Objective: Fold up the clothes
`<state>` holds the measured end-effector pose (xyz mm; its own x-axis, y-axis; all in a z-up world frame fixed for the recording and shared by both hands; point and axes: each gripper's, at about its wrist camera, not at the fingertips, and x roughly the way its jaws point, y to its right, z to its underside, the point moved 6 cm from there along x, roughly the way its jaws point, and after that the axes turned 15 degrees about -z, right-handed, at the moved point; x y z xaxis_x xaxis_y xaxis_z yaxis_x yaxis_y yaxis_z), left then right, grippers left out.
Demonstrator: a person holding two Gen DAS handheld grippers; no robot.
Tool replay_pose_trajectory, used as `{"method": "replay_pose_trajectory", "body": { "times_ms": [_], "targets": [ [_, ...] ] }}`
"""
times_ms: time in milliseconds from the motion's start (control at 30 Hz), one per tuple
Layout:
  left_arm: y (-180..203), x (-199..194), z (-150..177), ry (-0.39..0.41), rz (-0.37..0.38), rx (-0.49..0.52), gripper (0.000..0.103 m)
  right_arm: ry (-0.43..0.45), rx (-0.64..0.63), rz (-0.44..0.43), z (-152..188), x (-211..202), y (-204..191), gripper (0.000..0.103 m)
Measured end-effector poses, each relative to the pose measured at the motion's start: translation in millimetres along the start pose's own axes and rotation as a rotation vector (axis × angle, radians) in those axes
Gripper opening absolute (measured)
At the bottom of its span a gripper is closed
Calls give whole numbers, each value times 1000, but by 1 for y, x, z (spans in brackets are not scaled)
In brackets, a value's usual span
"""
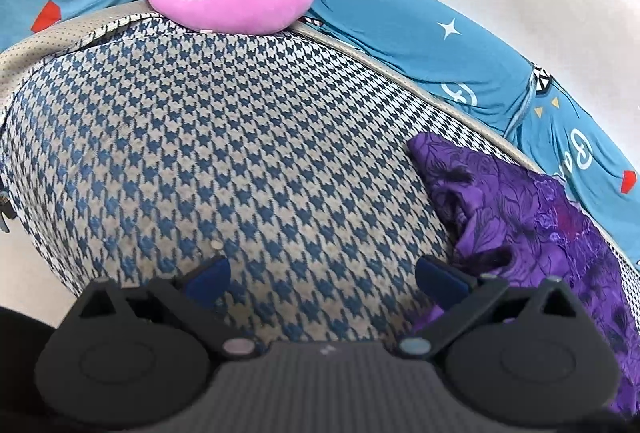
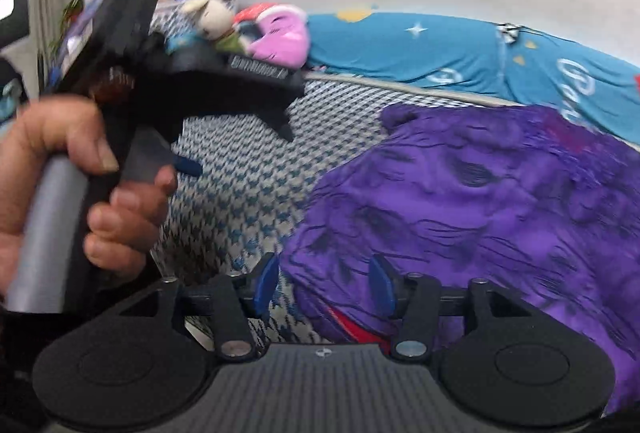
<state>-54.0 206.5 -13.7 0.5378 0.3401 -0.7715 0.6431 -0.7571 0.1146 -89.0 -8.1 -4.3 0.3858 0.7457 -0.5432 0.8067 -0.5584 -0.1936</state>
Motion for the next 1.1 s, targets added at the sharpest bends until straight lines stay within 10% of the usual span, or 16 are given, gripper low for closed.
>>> {"method": "replay_pose_trajectory", "body": {
  "times_ms": [367,533,800,1100],
  "targets": [
    [-3,-1,-2,3,9,-3,103,-111,-170,82,15,55,0,56],
    [-2,-2,-3,6,11,-9,103,-81,-77,77,12,49,17,17],
    [-16,-21,-21,161,-103,-65,103,44,196,-203,-13,14,18,16],
    [5,-29,-20,200,-102,6,103,-62,108,-304,4,15,-17,27]
  ]
}}
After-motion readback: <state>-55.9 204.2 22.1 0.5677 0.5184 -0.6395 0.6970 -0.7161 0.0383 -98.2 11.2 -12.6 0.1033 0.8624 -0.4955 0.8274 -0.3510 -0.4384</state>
